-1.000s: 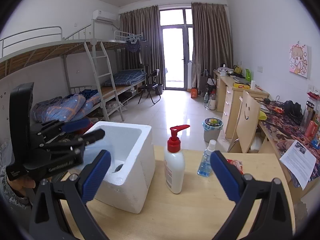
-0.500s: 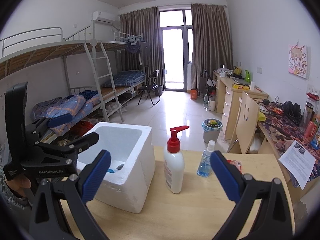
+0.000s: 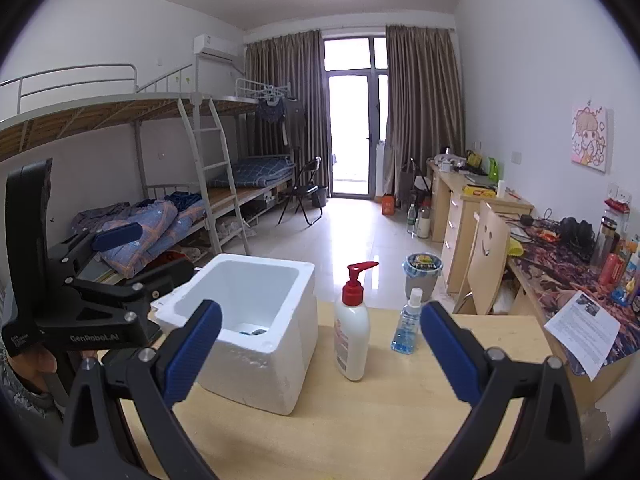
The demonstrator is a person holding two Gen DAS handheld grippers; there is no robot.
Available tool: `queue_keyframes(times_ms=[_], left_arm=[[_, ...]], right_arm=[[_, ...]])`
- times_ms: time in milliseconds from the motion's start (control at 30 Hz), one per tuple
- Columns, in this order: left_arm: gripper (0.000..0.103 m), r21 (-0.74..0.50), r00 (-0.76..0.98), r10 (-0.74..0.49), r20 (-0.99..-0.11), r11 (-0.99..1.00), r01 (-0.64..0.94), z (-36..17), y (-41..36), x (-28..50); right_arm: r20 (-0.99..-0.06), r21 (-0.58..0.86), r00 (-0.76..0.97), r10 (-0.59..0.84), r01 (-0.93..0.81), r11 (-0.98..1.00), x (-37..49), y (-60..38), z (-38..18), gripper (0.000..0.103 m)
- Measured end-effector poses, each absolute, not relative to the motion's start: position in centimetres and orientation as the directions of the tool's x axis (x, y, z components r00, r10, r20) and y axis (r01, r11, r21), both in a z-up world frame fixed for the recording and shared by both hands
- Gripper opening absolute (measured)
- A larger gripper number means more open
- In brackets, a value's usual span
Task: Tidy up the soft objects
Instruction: 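Withdraw both tools from the box back toward the remaining items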
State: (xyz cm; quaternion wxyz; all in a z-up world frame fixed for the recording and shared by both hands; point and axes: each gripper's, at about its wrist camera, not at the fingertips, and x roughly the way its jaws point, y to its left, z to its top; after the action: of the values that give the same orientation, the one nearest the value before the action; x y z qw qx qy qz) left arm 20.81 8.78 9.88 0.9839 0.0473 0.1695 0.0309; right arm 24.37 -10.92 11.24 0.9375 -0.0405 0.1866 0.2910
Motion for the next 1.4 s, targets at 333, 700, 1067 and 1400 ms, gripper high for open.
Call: queue_keyframes(times_ms=[333, 700, 1067, 1400], left_arm=[[0.102, 0.123, 0.950, 0.064, -0.307, 0.992, -0.027, 10.7, 7.0, 16.0], [0.102, 0.120, 0.961, 0.029, -0.274, 0.993, 0.004, 11.7, 5.4, 10.5], [0.102, 0.120, 0.970, 0.016, -0.243, 0.993, 0.013, 10.7, 3.8, 5.5], [0.102, 0.110, 0.970, -0.011, -0.243, 0.993, 0.039, 8.8, 3.2, 2.3]], right_arm=[[-0.338, 0.021, 0.770, 0.541, -0.568, 0.823, 20.0, -12.2, 11.9, 0.102], [-0.298, -0.003, 0.789, 0.538, -0.564, 0.826, 15.5, -13.6, 12.4, 0.102], [-0.282, -0.017, 0.792, 0.542, -0.569, 0.822, 11.6, -14.5, 11.5, 0.102], [-0.269, -0.014, 0.788, 0.554, -0.579, 0.815, 8.4, -15.2, 10.0, 0.102]])
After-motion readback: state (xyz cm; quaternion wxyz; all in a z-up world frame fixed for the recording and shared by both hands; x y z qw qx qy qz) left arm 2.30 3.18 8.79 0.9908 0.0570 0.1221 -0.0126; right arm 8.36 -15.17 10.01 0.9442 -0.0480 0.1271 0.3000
